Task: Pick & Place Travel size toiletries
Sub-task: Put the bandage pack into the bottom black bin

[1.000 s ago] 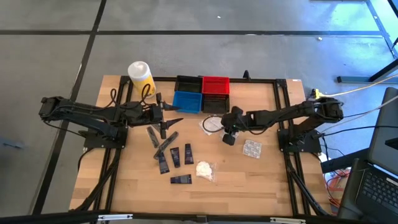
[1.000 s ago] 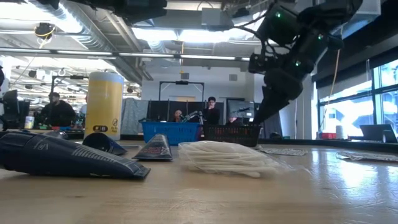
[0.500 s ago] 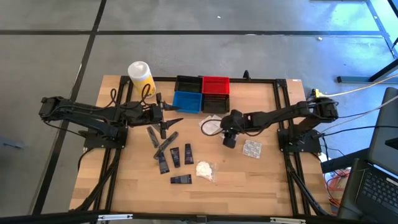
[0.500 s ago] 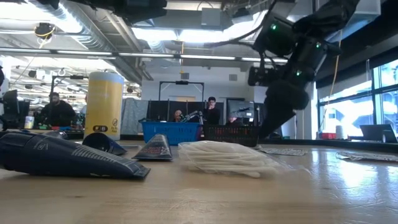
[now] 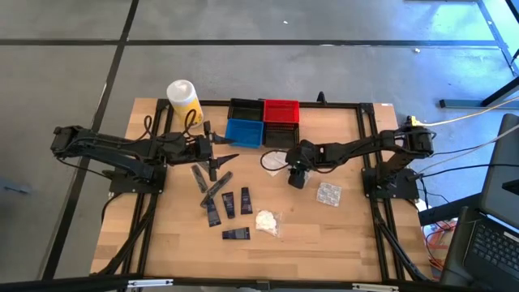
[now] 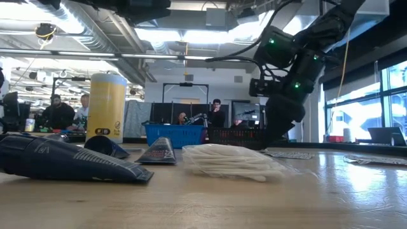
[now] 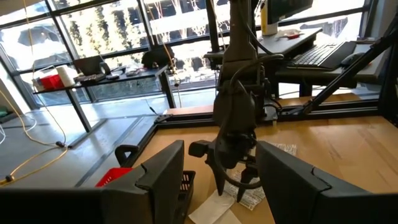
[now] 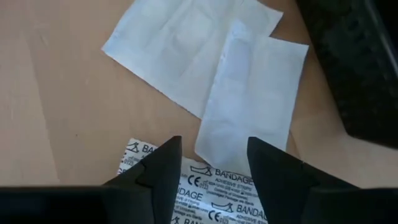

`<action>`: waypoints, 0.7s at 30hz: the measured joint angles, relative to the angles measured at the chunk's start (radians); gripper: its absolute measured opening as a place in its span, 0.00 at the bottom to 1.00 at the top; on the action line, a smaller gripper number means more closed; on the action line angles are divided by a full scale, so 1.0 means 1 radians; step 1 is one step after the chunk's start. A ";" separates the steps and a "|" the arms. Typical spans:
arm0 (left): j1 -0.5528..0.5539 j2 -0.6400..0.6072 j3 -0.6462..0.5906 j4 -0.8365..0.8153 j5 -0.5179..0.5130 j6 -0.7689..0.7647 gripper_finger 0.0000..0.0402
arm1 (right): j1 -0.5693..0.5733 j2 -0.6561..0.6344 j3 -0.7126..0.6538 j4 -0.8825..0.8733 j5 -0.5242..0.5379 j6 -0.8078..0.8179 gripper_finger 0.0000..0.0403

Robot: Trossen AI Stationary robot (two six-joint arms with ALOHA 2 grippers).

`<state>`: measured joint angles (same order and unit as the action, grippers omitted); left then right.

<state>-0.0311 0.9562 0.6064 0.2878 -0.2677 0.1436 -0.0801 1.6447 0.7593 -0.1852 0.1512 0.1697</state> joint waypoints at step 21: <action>0.000 0.000 0.000 0.000 0.000 0.000 0.49 | -0.018 0.053 0.002 0.035 -0.033 0.012 0.14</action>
<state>-0.0313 0.9562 0.6064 0.2878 -0.2680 0.1436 -0.0978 1.6981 0.7616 -0.1497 0.1181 0.1821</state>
